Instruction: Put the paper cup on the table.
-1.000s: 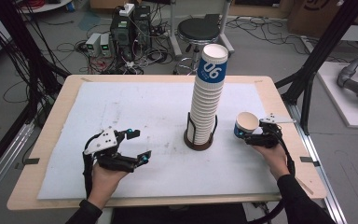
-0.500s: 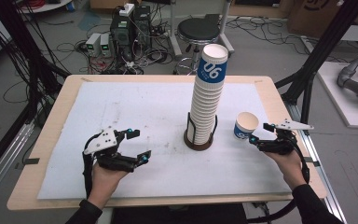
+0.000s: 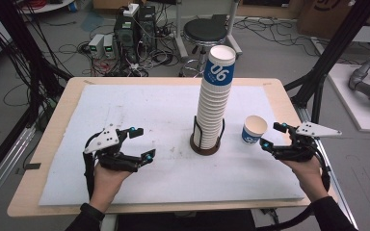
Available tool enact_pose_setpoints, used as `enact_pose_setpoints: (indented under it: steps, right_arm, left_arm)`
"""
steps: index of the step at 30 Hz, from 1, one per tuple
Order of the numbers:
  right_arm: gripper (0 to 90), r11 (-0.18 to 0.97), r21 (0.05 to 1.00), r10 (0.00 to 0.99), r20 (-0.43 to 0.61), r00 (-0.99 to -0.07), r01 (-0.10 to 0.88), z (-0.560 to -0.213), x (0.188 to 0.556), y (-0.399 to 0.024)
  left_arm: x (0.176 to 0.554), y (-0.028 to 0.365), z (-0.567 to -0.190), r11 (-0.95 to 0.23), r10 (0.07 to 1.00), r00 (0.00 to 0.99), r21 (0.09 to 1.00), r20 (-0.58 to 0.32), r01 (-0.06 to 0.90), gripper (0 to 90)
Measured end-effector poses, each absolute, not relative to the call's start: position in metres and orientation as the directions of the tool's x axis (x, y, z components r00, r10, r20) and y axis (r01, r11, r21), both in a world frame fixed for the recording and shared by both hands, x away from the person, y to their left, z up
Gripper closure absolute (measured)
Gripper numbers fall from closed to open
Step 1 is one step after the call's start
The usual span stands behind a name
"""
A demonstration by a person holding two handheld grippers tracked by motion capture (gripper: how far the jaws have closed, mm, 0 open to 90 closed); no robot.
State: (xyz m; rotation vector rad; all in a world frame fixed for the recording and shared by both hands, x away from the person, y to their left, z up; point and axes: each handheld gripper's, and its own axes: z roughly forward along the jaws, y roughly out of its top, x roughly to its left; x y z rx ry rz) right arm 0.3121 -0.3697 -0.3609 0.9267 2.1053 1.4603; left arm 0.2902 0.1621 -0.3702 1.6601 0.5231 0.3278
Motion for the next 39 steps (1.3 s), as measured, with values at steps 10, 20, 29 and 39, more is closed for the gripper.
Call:
enact_pose_setpoints:
  steps: [10,20,29,39]
  right_arm:
    - [13.1,0.193,0.963,0.631,0.025,-0.775,0.188,-0.336,0.305,-0.341]
    - [13.1,0.185,0.972,0.582,0.012,-0.813,0.147,-0.326,0.301,-0.323]
    - [13.1,0.187,0.975,0.556,-0.005,-0.831,0.119,-0.316,0.302,-0.315]
    - [13.0,0.193,0.974,0.553,-0.01,-0.833,0.116,-0.32,0.306,-0.319]
  left_arm:
    - [0.304,0.166,-0.352,-0.093,0.505,0.859,0.984,-0.086,0.154,14.3]
    - [0.304,0.161,-0.336,-0.1,0.473,0.879,0.987,-0.063,0.124,14.3]
    - [0.303,0.164,-0.337,-0.086,0.469,0.88,0.987,-0.077,0.133,14.3]
    - [0.303,0.169,-0.345,-0.087,0.492,0.867,0.986,-0.084,0.145,14.3]
